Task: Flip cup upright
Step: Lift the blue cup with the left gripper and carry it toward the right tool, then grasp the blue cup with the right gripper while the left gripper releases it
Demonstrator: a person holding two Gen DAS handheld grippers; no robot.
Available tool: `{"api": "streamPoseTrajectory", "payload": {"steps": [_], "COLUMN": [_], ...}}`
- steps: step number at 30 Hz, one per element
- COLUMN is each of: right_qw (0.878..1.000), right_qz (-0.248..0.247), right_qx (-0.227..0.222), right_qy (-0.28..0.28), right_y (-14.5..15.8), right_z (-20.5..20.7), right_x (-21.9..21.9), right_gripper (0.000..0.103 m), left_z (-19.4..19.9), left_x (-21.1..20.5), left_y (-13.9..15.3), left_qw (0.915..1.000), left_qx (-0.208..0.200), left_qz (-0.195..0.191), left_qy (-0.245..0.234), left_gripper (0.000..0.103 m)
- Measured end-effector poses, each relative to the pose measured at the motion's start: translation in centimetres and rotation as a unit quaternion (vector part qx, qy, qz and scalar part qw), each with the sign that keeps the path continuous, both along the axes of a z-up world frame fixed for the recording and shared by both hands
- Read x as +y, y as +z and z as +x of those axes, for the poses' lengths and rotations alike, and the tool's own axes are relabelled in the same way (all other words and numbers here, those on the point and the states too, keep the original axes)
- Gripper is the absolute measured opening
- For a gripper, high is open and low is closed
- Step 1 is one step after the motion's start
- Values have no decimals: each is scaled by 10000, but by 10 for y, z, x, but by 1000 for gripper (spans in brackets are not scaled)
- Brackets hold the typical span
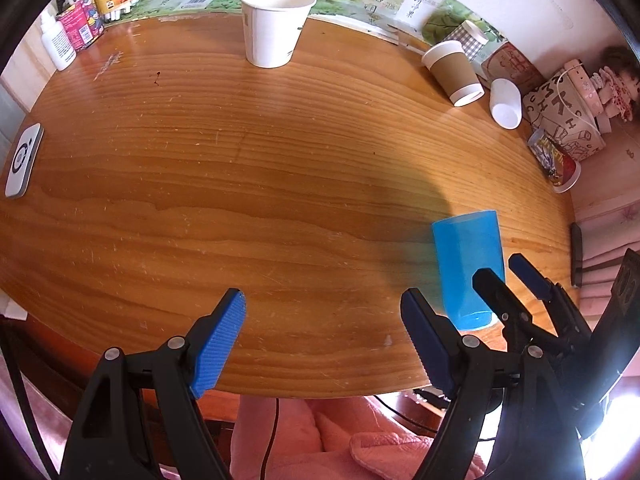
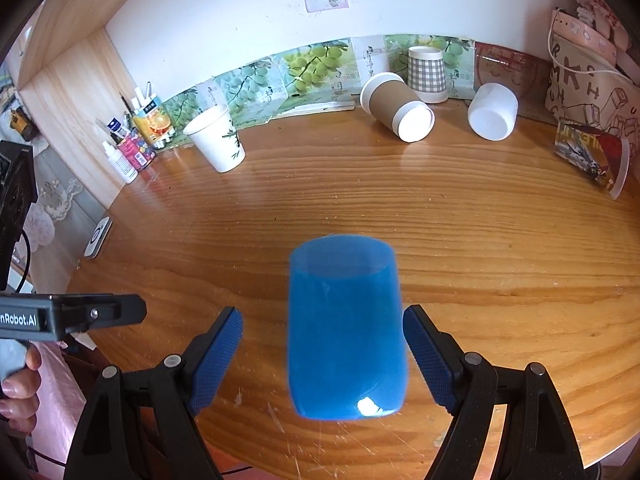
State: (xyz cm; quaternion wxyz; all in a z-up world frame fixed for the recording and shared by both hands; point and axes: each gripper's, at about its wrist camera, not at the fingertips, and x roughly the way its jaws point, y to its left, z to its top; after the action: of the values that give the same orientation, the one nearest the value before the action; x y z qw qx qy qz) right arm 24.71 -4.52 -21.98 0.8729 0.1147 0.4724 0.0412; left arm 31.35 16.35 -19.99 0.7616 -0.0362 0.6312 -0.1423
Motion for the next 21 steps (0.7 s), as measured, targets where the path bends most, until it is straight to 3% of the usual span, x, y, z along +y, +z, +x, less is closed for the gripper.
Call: {"api": "streamPoseTrajectory", "payload": {"steps": [13, 21], "right_qw": [9991, 9960], "right_qz": [-131, -223], "right_qx": [170, 234], "right_qy": [-376, -827], "right_y": [-14, -21], "right_z": [30, 39], "right_x": [35, 32], "right_gripper": [83, 83], "left_z": [44, 56], "left_x": [5, 12], "left_y": [9, 12], "left_qw": [9970, 9939], "left_qx": [-202, -318], "left_qz": [-29, -59], "left_qy": [-744, -1050], "left_gripper": [83, 83]}}
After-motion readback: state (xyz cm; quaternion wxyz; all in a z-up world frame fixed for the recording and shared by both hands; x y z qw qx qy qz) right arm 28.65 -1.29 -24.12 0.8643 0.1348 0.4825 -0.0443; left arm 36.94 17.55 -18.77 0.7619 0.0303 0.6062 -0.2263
